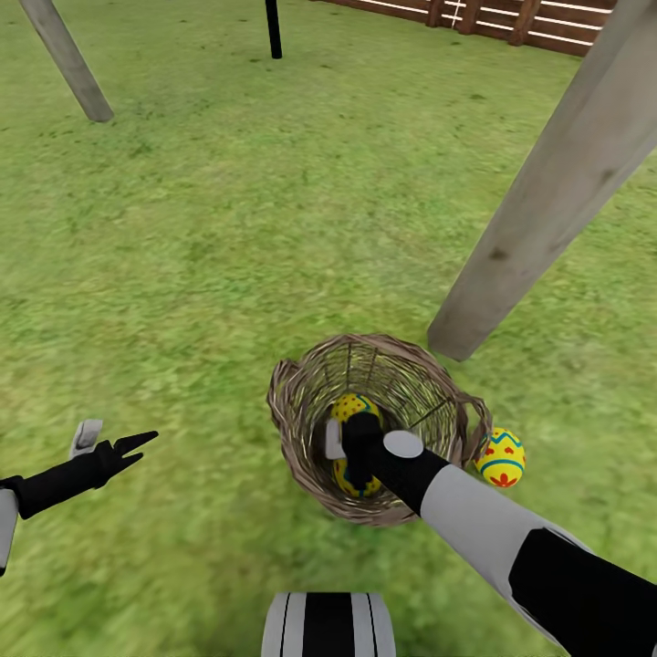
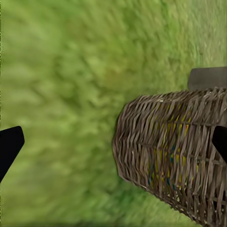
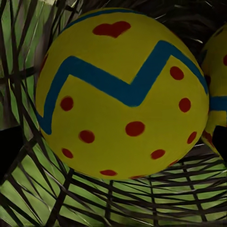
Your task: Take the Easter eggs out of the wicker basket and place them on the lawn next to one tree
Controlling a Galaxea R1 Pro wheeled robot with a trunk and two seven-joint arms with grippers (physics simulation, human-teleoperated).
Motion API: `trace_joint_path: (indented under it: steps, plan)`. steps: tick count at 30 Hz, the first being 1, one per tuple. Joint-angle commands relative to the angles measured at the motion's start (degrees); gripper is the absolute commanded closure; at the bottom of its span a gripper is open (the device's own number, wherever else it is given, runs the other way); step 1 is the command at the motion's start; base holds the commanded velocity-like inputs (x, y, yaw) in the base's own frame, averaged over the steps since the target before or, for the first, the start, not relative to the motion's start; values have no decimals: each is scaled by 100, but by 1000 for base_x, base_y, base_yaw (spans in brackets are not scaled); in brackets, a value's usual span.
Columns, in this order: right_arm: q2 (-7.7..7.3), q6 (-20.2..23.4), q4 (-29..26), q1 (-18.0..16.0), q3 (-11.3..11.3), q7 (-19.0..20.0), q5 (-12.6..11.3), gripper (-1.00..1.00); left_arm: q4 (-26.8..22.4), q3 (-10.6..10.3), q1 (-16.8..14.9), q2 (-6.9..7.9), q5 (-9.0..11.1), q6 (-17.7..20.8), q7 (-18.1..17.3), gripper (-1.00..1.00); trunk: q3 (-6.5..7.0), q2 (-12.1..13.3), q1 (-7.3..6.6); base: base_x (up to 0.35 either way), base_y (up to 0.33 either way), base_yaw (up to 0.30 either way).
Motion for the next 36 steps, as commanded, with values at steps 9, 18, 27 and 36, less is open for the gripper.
trace_joint_path:
  steps: [9,18,27,36]
  plan:
    - [-3,45,97,-4,11,45,52,-100,1,6,-3,0,-5,23,-16,-100,-41,-2,-1,0,0,0]
    - [-26,59,48,-4,11,8,57,-100,1,0,-3,-8,-5,17,-13,-100,-41,-2,-1,0,0,0]
    - [-28,74,28,-4,11,-27,65,-100,1,-3,-3,-9,-5,15,-13,-100,-130,-7,9,0,0,0]
    - [-14,85,27,-4,3,-244,75,-100,9,-3,-3,-43,-5,15,-13,-100,-196,-11,17,0,0,0]
